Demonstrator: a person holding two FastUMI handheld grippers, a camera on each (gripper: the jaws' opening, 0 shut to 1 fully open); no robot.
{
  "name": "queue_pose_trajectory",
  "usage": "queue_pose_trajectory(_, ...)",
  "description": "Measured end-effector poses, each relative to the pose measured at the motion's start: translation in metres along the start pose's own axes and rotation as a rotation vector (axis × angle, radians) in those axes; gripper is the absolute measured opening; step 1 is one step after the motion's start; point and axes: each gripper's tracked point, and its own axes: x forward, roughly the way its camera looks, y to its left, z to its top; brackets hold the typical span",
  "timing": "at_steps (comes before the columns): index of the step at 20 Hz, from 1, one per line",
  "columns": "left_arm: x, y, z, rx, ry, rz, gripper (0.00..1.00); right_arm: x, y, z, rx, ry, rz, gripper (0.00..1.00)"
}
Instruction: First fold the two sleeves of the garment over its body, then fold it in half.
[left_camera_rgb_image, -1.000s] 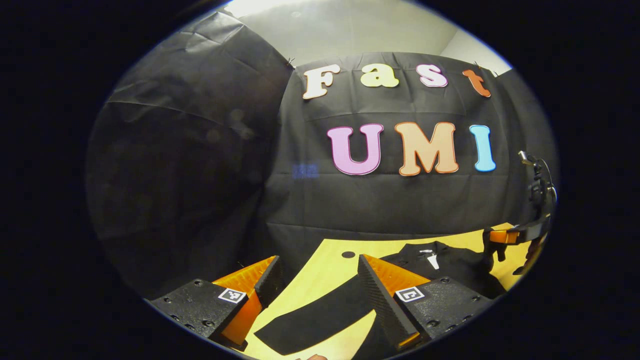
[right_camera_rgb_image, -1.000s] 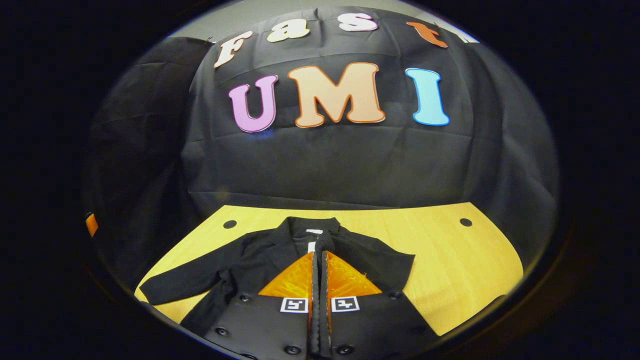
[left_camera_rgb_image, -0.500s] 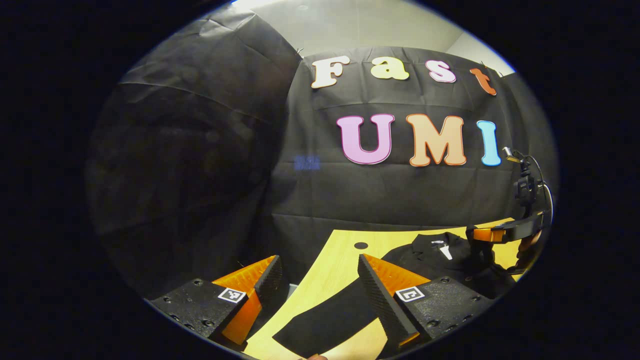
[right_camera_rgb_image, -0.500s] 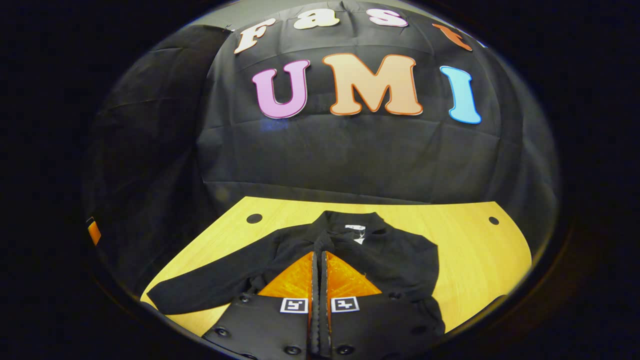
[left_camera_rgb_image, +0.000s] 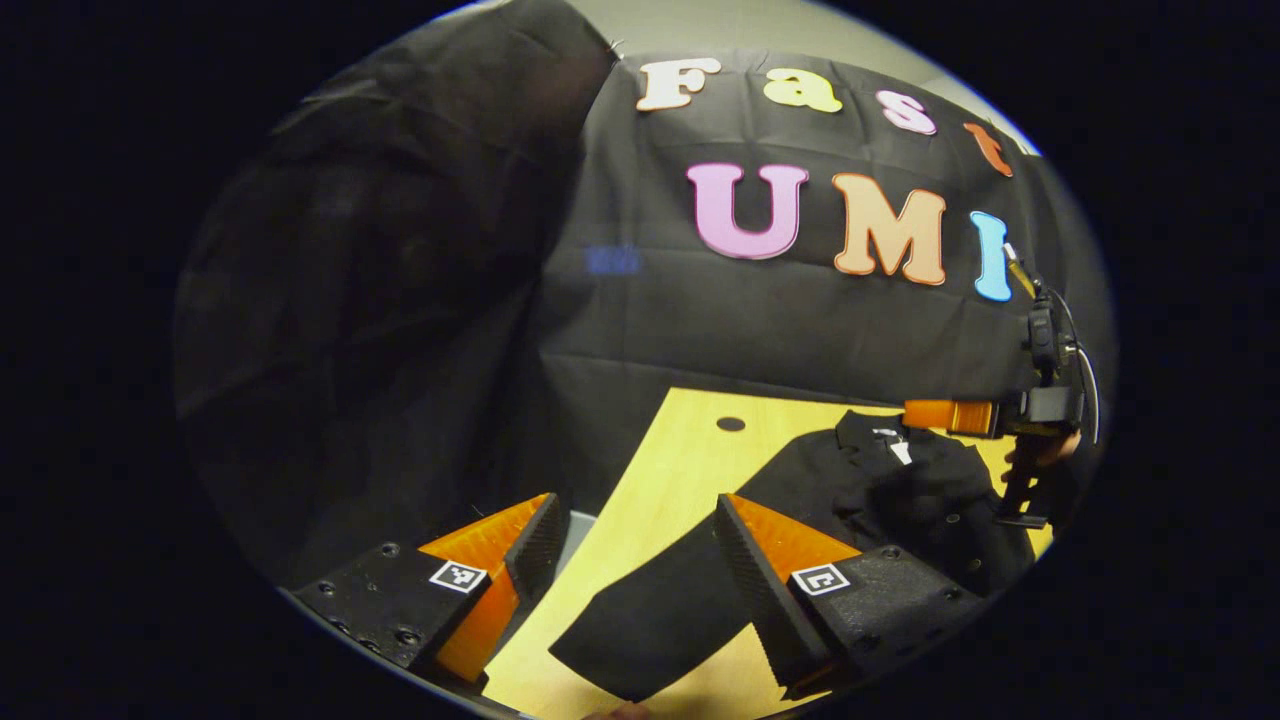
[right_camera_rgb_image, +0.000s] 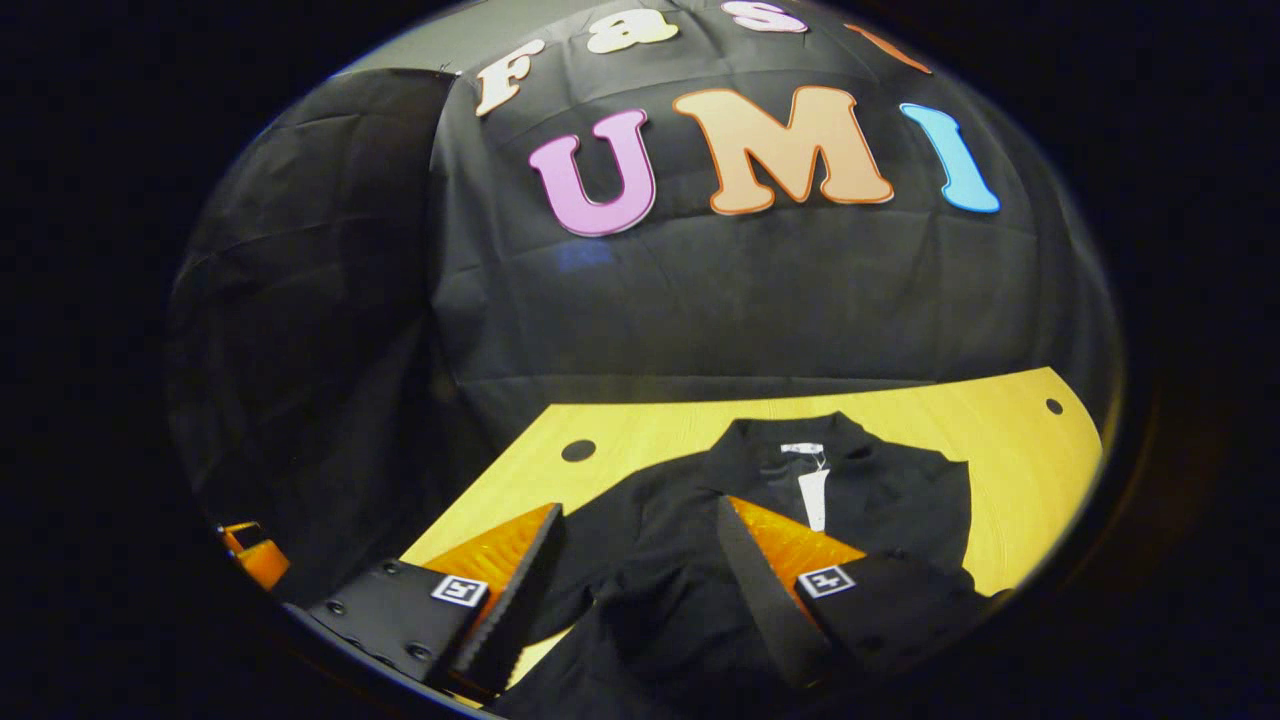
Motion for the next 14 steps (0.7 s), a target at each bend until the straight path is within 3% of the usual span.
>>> queue_pose_trajectory(9, 0.036, 0.007, -0.077, -0.081, 0.237, 0.012, 0.96, -0.025, -0.060, 0.000, -0.069, 0.001, -0.131, 0.98)
queue_pose_trajectory(14, 0.041, 0.005, -0.116, -0.071, 0.337, 0.024, 0.96, -0.038, -0.078, -0.008, -0.087, 0.016, -0.174, 0.98)
